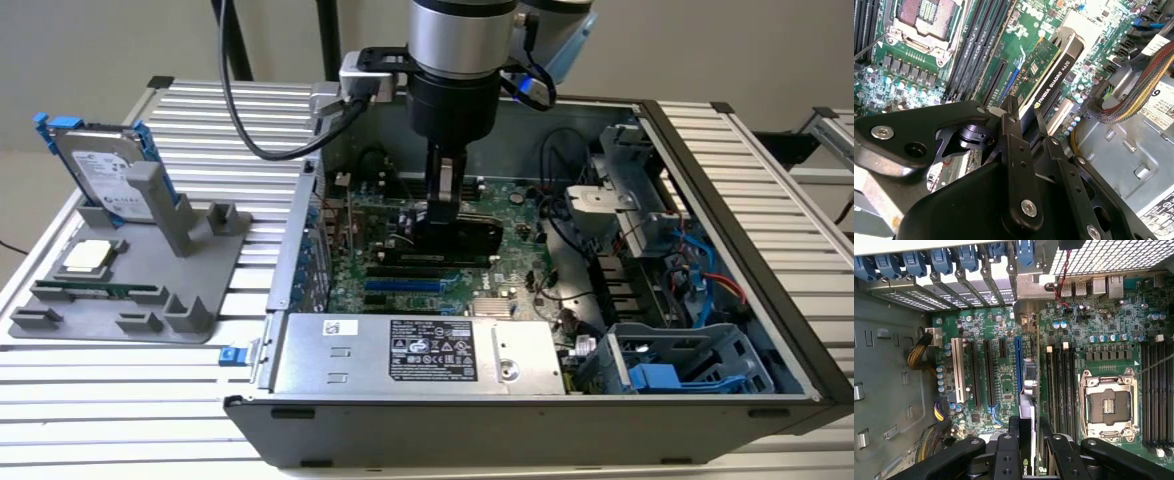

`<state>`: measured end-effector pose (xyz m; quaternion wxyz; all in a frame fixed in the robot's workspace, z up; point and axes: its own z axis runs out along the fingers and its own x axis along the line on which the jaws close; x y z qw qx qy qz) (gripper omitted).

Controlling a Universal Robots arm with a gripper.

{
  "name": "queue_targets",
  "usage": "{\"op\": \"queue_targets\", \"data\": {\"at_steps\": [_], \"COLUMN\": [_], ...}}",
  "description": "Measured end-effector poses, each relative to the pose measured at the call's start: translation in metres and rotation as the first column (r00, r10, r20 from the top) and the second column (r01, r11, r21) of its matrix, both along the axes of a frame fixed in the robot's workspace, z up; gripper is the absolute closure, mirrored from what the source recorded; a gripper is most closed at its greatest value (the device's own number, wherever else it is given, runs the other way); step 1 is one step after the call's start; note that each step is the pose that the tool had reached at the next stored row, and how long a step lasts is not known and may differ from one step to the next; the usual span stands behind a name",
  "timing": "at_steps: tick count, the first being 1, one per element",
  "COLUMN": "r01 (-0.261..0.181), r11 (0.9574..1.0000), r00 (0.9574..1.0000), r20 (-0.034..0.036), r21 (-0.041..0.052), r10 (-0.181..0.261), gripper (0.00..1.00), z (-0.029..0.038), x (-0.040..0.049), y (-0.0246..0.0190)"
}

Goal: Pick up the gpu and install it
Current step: 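Insert the gpu into the slot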

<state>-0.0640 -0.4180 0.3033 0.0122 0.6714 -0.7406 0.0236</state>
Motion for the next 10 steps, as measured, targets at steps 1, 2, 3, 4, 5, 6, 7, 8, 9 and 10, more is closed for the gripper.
{"op": "queue_targets", "data": {"at_steps": [1,2,3,4,5,6,7,8,9,10], "r01": [0.0,0.0,0.0,0.0,0.0,-0.001,-0.001,-0.002,-0.002,-0.003], "r11": [1.0,1.0,1.0,1.0,1.0,1.0,1.0,1.0,1.0,1.0], "r00": [1.0,1.0,1.0,1.0,1.0,1.0,1.0,1.0,1.0,1.0], "r20": [0.0,-0.0001,-0.0001,-0.0001,-0.0001,-0.0002,-0.0002,-0.0002,-0.0002,-0.0002], "r21": [-0.0002,-0.0007,-0.0008,-0.0008,-0.0008,-0.0009,-0.001,-0.0009,-0.001,-0.001], "r10": [0.0,0.0,0.0,0.0,0.0,0.001,0.001,0.002,0.002,0.003], "gripper": [1.0,1.0,1.0,1.0,1.0,1.0,1.0,1.0,1.0,1.0], "z": [-0.0004,-0.0008,-0.0012,-0.0016,-0.002,-0.0024,-0.0029,-0.0033,-0.0037,-0.0041], "x": [0.0,0.0,0.0,0.0,0.0,0.0,0.0,0.0,0.0,0.0], "y": [0.0,0.0,0.0,0.0,0.0,0.0,0.0,0.0,0.0,0.0]}}
